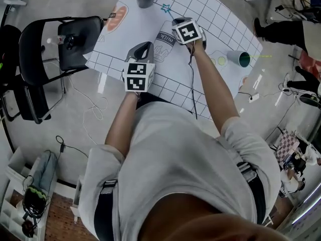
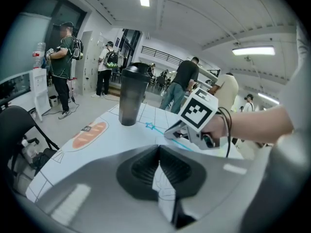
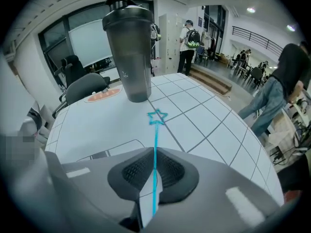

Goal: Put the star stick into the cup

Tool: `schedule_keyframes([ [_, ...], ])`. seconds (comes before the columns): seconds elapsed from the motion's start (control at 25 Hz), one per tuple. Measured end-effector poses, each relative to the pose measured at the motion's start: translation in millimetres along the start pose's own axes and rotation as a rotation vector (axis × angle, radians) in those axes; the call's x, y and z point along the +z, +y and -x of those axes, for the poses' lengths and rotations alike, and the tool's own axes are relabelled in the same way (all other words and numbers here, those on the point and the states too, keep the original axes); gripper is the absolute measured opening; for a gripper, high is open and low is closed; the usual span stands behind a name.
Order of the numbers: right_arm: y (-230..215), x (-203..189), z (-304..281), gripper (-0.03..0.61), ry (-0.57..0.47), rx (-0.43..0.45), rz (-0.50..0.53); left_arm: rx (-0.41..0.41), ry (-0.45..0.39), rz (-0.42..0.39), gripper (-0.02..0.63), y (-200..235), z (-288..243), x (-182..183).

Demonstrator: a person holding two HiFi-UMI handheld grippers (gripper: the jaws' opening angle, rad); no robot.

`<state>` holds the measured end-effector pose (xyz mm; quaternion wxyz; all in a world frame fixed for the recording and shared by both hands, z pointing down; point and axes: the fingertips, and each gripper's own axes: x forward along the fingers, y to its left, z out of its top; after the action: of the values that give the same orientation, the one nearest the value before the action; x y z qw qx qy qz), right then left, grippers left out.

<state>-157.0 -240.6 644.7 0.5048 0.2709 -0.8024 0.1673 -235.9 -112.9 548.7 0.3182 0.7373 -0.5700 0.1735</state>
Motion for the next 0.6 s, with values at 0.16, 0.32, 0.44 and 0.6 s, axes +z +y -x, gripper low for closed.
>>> schedule_keyframes([
  [0.16,-1,1,1,0.017,-0.04,0.018,-0.022,-0.012,0.006,-0.021,0.003,-5,-5,5],
  [0.32,-5,0,10,0.015,-0.09,0.042,-0.077,-0.032,0.003,-0.04,0.003,-15,-11,11],
  [0.44,-9,1,21,0.015,-0.157,0.065,-0.138,-0.048,0.004,-0.052,0.003,-22,-15,13],
  [0.6,-19,2,45,0.015,-0.243,0.078,-0.207,-0.082,0.0,-0.071,0.003,-40,-23,18],
])
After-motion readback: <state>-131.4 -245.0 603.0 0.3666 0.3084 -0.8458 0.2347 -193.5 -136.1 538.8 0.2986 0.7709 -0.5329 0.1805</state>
